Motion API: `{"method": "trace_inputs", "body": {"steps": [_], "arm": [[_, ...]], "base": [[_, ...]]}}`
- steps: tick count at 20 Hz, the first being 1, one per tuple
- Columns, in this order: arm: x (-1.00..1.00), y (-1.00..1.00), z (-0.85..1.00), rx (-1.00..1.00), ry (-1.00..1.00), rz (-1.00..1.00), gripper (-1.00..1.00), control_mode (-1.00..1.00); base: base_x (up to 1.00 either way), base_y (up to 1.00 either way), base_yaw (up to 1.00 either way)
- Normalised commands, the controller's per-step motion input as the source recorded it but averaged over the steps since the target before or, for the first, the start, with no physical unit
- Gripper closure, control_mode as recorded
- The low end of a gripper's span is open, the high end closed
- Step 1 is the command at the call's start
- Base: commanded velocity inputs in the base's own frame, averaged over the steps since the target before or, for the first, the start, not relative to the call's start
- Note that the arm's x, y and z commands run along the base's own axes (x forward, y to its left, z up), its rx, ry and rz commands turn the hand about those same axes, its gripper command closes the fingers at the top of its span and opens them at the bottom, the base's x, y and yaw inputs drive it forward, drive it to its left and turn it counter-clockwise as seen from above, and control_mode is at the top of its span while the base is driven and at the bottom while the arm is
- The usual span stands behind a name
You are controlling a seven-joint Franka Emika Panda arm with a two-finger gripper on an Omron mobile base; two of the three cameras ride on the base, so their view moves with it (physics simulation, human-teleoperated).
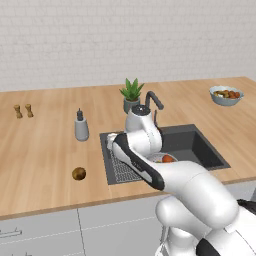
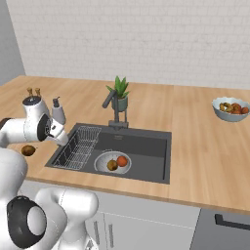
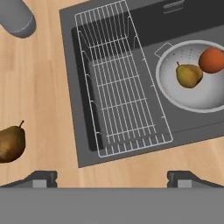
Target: Put the colander in the sink, put the pear, pear, orange in the colander, and turn on the sink faucet and pour water over the colander.
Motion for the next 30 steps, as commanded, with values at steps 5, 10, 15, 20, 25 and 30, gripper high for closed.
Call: {"method": "trace_inputs", "body": {"steps": [5, 10, 15, 20, 25, 30], "arm": [[0.0, 0.65, 0.0, 0.0, 0.0, 0.0, -1.0, -1.0], [0.0, 0.67, 0.0, 0.0, 0.0, 0.0, -1.0, -1.0], [0.0, 0.52, -0.09, 0.0, 0.0, 0.0, -1.0, -1.0], [0.01, 0.47, -0.11, 0.02, 0.03, 0.0, -1.0, -1.0], [0.04, 0.42, -0.27, 0.02, 0.1, 0.0, -1.0, -1.0], [0.09, 0.28, -0.2, 0.0, 0.1, 0.0, -1.0, -1.0]], "base": [[0.0, 0.0, 0.0], [0.0, 0.0, 0.0], [0.0, 0.0, 0.0], [0.0, 0.0, 0.0], [0.0, 0.0, 0.0], [0.0, 0.0, 0.0]]}}
